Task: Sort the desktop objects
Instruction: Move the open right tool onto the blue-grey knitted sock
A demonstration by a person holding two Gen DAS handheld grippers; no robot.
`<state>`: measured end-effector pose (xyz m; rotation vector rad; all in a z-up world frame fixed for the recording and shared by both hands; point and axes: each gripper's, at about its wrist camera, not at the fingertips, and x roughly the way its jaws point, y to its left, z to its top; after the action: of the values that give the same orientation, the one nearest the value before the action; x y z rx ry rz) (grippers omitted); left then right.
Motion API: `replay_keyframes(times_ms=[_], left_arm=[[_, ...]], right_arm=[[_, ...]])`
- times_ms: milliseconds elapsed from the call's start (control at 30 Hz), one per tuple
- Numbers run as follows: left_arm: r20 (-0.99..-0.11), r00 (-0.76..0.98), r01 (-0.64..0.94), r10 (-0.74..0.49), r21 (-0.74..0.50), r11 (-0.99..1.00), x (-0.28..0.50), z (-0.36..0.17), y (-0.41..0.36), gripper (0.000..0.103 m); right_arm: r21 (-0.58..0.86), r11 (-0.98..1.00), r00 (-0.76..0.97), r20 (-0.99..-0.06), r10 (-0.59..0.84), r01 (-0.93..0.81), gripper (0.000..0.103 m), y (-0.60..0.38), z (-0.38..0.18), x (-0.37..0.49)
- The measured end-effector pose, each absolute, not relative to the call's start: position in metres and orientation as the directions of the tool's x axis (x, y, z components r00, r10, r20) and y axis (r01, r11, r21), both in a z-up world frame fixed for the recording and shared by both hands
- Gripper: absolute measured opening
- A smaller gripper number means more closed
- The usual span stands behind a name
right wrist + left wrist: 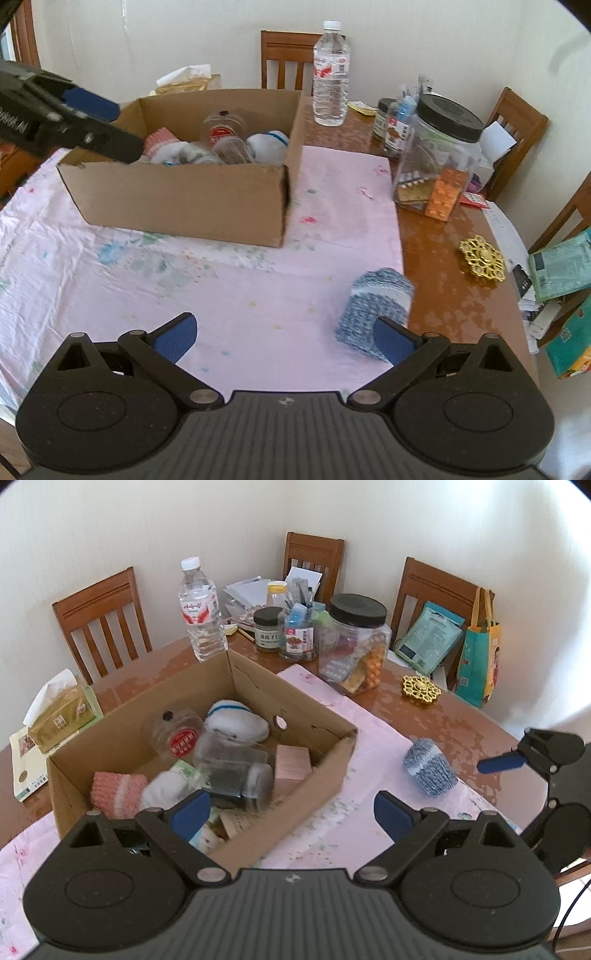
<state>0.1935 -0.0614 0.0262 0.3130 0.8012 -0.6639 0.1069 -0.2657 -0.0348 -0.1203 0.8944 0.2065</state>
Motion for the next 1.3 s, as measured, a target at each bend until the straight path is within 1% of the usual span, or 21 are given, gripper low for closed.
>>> replay_keyframes(times_ms=[533, 900, 1300], left_arm=[[-0.791, 0.495, 0.601, -0.358, 0.015, 0.799, 0.157, -0.012, -0.095, 0.095], [-0.795, 0.505, 0.560, -0.336, 0.006, 0.829, 0.151, -0.029, -0.115, 0.095], [-0.805, 0.491, 0.543, -0.333, -0.016, 0.840, 0.150, -0.039, -0.124, 0.095]], right_arm=[[-0.058, 0.949, 0.588, -0.796, 0.143, -0.309, 0.103, -0.311, -0.069, 0.141], [-0.027, 0.932, 0.529, -0.829, 0.181, -0.361, 0.103, -0.326, -0.104, 0.171], [-0.001, 0.929, 0.525, -0.826, 0.208, -0.369, 0.103, -0.329, -0.111, 0.185]])
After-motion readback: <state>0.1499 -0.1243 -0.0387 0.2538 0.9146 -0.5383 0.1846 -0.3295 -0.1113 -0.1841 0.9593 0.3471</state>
